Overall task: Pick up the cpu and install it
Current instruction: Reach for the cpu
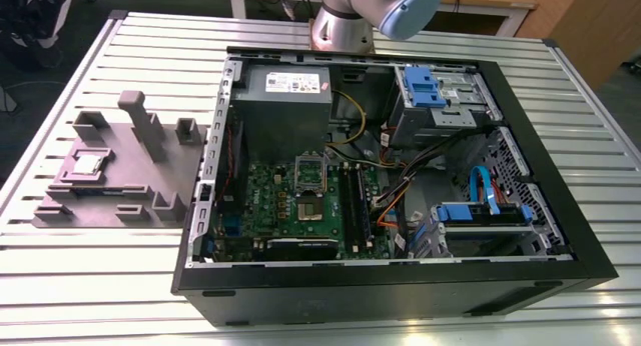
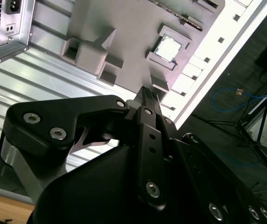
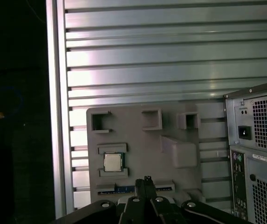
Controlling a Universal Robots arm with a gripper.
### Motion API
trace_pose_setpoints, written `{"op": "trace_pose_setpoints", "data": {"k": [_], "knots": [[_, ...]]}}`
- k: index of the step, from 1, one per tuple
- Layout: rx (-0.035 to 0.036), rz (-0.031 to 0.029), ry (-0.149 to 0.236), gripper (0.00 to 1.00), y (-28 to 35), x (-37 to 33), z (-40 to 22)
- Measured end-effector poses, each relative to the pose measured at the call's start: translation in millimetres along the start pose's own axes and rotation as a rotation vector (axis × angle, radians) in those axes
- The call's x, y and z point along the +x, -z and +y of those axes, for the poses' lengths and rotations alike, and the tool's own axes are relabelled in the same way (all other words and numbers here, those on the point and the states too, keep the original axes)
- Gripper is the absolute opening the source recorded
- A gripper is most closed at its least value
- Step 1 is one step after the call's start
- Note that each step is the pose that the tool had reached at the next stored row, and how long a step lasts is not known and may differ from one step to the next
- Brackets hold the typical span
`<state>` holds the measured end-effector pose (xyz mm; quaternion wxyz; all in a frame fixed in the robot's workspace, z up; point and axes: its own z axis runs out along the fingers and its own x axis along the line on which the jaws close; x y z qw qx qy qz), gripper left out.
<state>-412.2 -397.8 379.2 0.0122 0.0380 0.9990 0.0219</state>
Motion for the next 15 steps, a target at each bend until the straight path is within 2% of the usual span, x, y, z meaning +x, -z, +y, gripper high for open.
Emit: {"op": "trace_pose_setpoints", "data": {"k": [15], "knots": [[0.0000,0.0000,0.000,0.10,-0.8,30.0,-2.2]]}}
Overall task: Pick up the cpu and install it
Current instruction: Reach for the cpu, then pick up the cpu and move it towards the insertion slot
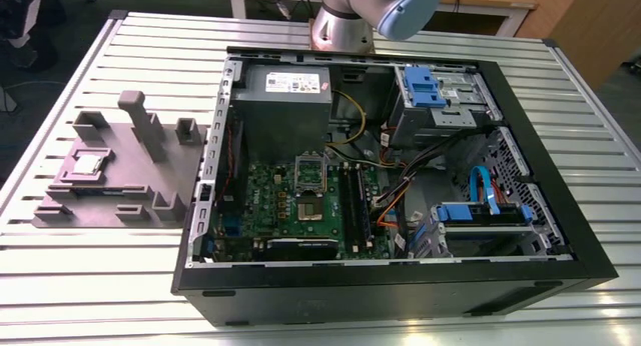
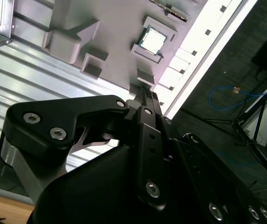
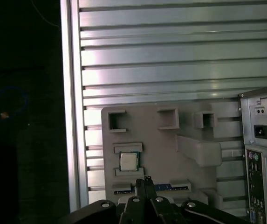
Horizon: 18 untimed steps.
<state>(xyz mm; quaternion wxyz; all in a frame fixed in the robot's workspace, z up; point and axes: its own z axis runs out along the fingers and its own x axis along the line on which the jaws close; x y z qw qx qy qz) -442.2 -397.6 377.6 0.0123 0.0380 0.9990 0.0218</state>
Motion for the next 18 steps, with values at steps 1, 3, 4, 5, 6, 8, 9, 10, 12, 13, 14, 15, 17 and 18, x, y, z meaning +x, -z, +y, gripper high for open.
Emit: {"op": "trace_pose_setpoints", "data": {"k": [1,3,4,5,6,8,9,10,12,13,14,15,17,18], "knots": [[0.0000,0.0000,0.000,0.10,0.0,1.7,-0.1],[0.0001,0.0001,0.000,0.10,-0.1,4.5,-0.3],[0.0000,0.0001,0.000,0.10,-0.1,5.4,-0.4],[0.0000,0.0000,0.000,0.10,-0.1,5.6,-0.5],[0.0000,0.0000,0.000,0.10,-0.1,5.6,-0.5],[0.0000,0.0001,0.000,0.10,-0.1,6.2,-0.5],[0.0000,0.0001,0.000,0.10,-0.1,6.5,-0.5],[0.0000,0.0000,0.000,0.10,-0.1,6.5,-0.5],[0.0000,0.0000,0.000,0.10,-0.1,6.6,-0.5],[0.0000,0.0001,0.000,0.10,-0.1,6.6,-0.5],[0.0000,0.0001,0.000,0.10,-0.1,6.7,-0.5],[0.0000,0.0001,0.000,0.10,-0.1,6.7,-0.5],[0.0000,0.0000,0.000,0.10,-0.1,6.7,-0.5],[0.0000,0.0001,0.000,0.10,0.0,6.8,-0.5]]}}
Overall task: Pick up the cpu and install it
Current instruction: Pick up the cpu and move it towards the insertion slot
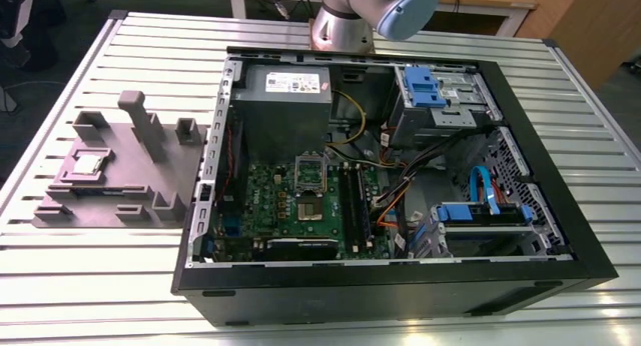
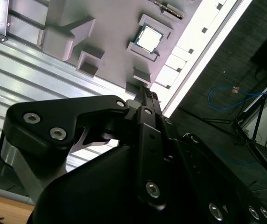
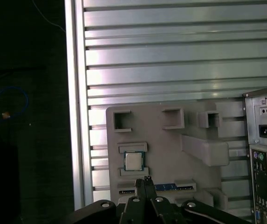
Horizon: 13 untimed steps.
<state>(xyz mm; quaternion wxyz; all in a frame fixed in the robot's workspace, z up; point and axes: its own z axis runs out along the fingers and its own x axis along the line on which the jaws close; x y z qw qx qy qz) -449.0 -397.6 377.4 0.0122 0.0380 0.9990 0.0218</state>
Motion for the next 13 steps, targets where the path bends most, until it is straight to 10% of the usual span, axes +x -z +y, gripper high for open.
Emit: {"op": "trace_pose_setpoints", "data": {"k": [2,4,7,13], "knots": [[0.0000,-0.0001,0.000,0.10,0.0,0.1,0.0],[0.0000,0.0000,0.000,0.35,0.0,0.2,0.0],[0.0000,0.0000,0.000,0.47,0.0,0.3,0.0],[-0.0002,0.0015,0.009,0.59,-0.8,0.4,0.0]]}}
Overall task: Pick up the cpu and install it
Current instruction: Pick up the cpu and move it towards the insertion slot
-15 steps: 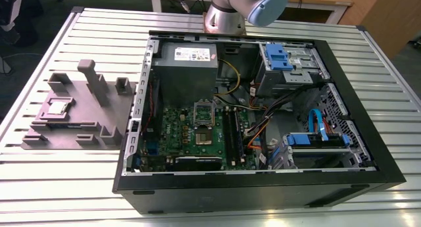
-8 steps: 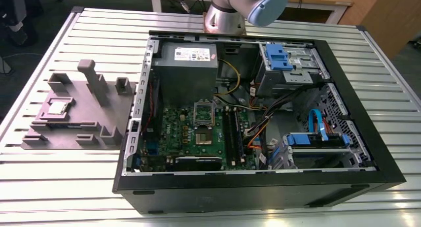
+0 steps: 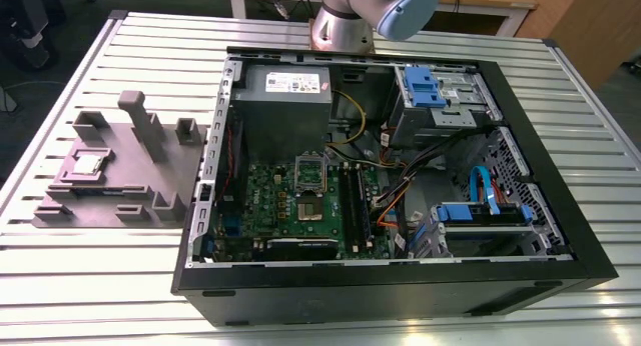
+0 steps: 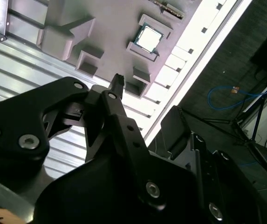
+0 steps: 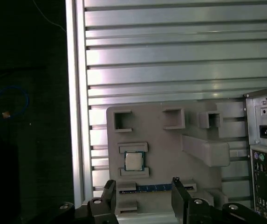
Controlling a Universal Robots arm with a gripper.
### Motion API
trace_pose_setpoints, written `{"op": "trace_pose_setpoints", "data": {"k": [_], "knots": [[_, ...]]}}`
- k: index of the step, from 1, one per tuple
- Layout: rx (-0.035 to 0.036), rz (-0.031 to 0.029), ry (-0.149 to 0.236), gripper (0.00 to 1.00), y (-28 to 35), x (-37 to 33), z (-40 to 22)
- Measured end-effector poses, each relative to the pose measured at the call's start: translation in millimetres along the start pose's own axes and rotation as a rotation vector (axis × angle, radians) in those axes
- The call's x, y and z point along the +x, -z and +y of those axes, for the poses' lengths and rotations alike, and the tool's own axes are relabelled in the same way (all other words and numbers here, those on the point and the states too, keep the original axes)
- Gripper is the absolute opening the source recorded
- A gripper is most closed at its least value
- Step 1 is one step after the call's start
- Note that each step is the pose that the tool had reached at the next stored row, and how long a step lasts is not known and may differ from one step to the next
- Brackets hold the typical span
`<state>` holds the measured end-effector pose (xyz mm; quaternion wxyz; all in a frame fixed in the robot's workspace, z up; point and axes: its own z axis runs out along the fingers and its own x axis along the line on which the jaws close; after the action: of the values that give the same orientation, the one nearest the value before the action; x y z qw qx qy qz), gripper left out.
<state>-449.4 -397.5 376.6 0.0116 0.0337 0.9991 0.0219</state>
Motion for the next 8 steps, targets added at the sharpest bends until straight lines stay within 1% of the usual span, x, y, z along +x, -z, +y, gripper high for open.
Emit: {"op": "trace_pose_setpoints", "data": {"k": [2,4,5,8], "knots": [[-0.0004,0.0017,0.024,0.59,-0.9,0.1,0.1],[-0.0012,0.0036,0.058,0.59,-2.2,0.0,0.0],[-0.0011,0.0041,0.064,0.59,-2.3,0.1,-0.1],[-0.0018,0.0041,0.065,0.59,-2.8,0.0,-0.1]]}}
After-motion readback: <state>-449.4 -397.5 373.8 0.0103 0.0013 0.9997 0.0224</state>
